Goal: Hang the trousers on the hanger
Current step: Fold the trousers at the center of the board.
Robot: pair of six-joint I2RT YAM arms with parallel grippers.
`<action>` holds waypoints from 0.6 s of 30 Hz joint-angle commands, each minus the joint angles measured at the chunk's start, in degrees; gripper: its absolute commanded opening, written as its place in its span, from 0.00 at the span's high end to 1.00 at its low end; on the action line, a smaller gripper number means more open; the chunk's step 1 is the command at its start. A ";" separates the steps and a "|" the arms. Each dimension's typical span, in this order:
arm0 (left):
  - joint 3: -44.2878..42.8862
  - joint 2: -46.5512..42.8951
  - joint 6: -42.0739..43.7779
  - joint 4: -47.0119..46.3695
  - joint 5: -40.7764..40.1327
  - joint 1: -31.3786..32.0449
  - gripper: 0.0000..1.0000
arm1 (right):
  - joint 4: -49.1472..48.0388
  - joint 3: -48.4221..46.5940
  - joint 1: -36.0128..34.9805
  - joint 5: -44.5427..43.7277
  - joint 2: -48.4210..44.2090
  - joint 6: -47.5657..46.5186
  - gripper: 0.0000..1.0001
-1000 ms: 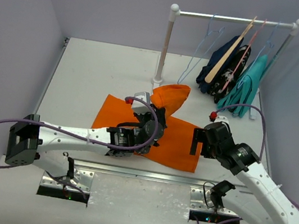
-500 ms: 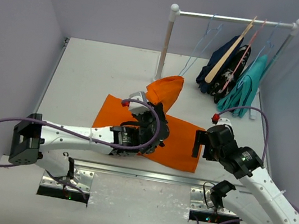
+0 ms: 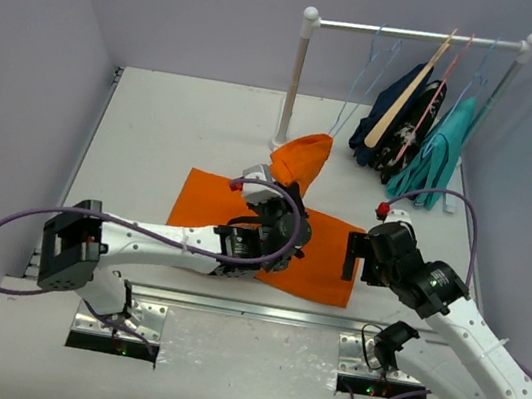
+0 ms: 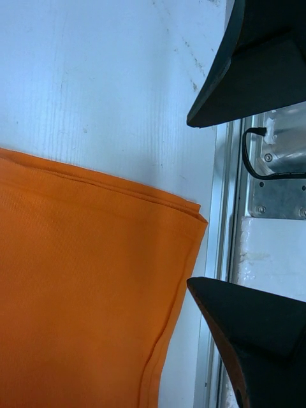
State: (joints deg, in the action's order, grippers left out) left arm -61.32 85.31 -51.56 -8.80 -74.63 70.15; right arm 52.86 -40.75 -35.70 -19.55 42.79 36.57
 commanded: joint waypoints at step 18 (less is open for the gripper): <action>-0.16 -3.24 -11.01 13.09 20.76 -1.13 0.00 | 0.84 -8.17 0.46 -2.51 -0.84 -0.45 0.01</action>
State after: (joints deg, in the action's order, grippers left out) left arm -64.14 93.48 -57.89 -5.82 -55.74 71.67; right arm 54.29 -45.81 -35.57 -21.09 38.98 36.04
